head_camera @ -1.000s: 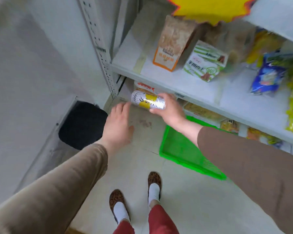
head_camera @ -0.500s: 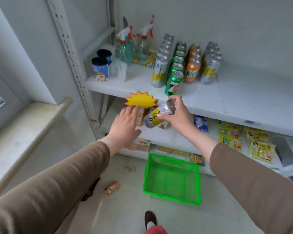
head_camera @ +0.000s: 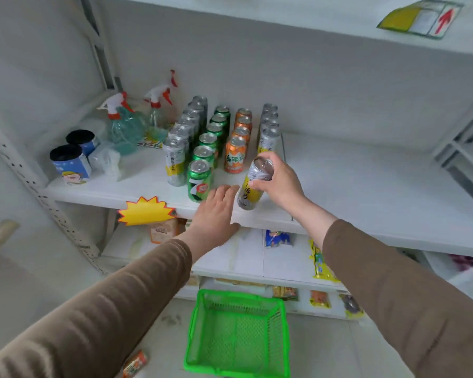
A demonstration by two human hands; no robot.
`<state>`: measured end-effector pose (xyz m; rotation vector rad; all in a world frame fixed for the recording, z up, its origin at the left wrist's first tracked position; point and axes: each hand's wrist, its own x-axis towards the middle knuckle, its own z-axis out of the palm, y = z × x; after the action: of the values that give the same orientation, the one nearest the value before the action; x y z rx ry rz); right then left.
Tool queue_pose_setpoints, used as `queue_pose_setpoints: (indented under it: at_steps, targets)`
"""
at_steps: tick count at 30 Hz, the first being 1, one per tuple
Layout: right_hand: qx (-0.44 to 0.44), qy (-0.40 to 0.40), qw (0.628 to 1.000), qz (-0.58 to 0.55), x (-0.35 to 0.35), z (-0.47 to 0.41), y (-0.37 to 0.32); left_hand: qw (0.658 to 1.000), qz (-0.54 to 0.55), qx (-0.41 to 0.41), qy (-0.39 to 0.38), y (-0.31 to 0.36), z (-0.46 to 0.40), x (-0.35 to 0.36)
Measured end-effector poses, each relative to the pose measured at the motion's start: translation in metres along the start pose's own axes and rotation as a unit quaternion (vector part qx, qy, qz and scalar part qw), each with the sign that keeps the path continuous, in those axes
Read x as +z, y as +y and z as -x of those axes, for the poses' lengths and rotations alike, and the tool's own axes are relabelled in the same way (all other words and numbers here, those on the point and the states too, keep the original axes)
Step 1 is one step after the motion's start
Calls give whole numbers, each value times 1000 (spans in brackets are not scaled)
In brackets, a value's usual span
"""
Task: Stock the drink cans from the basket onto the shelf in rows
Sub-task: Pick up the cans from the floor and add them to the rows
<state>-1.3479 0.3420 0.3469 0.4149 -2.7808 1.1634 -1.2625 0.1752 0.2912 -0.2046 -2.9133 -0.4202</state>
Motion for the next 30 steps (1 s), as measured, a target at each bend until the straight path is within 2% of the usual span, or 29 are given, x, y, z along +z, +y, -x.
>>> queue_pose_setpoints:
  at_steps: [7,11,19,27,30]
  targets:
    - [20,18,1000,14,-11,-64,53,998,-12,-48,-26,18,-42,22]
    - [31,20,999,-23,2,-92,69,998,-7,-60,-26,16,-55,30]
    - [-1,46,997,-58,27,-101,87,997,-2,-74,-24,6,-78,38]
    - [147,32,986,-66,74,-88,115,996,0,-78,-37,-2,-87,51]
    - [159,31,985,-64,83,-95,121,996,2,-76,-41,-6,-90,53]
